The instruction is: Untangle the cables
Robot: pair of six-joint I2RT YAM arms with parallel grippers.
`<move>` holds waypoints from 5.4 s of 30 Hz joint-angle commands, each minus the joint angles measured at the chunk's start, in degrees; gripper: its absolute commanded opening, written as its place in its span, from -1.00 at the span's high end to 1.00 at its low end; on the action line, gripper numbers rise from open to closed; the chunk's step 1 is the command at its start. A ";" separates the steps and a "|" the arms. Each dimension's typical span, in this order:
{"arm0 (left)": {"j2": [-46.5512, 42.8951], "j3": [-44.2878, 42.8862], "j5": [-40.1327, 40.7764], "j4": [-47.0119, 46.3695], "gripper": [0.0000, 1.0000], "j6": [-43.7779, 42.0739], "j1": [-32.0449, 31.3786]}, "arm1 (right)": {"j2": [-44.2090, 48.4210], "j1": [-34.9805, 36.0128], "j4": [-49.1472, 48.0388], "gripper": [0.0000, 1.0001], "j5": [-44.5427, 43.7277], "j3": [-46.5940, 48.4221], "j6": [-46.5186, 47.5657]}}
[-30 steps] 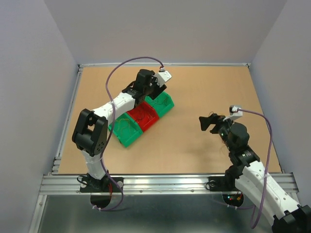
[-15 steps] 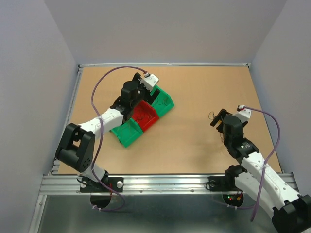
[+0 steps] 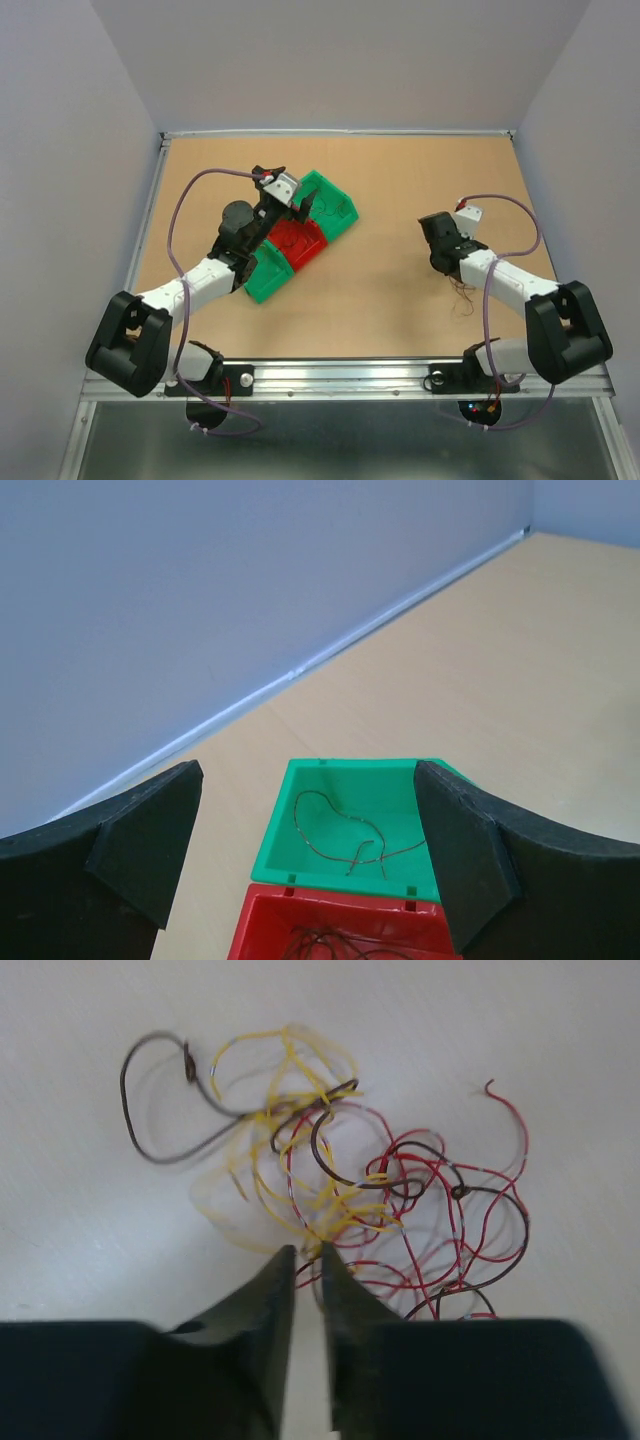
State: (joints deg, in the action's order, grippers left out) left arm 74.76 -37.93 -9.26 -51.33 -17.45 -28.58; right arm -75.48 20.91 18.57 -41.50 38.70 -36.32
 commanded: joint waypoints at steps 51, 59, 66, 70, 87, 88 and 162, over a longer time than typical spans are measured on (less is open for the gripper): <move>-3.39 -0.04 -21.95 5.98 -0.98 -12.51 -11.76 | 34.26 -0.16 -36.41 0.99 81.30 -15.32 17.42; -1.99 -1.70 -22.82 10.46 -0.86 -16.82 -11.68 | 33.82 -0.08 -37.02 0.99 82.89 -15.41 17.42; -1.55 -2.06 -24.93 11.16 -0.50 -17.27 -11.76 | 33.38 0.19 -37.64 0.99 84.56 -15.58 17.42; -0.94 -2.50 -26.42 11.17 -0.39 -16.21 -11.76 | 32.60 0.54 -38.25 0.99 85.09 -15.49 17.24; -1.19 -12.77 -29.50 16.17 1.00 -11.12 -15.54 | 27.76 1.68 -37.64 0.06 72.27 -13.21 16.45; -1.46 -13.91 -29.85 18.00 1.00 -10.59 -15.72 | 27.41 1.68 -38.25 -0.16 70.95 -13.38 16.37; -45.32 -3.64 8.55 71.28 1.00 -21.39 6.08 | 27.58 1.77 -31.84 -0.82 44.22 -13.03 15.31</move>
State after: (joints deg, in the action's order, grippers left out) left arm 29.71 -42.65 -4.99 18.72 -36.03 -22.76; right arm -47.72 22.48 -12.16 1.93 25.21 -21.82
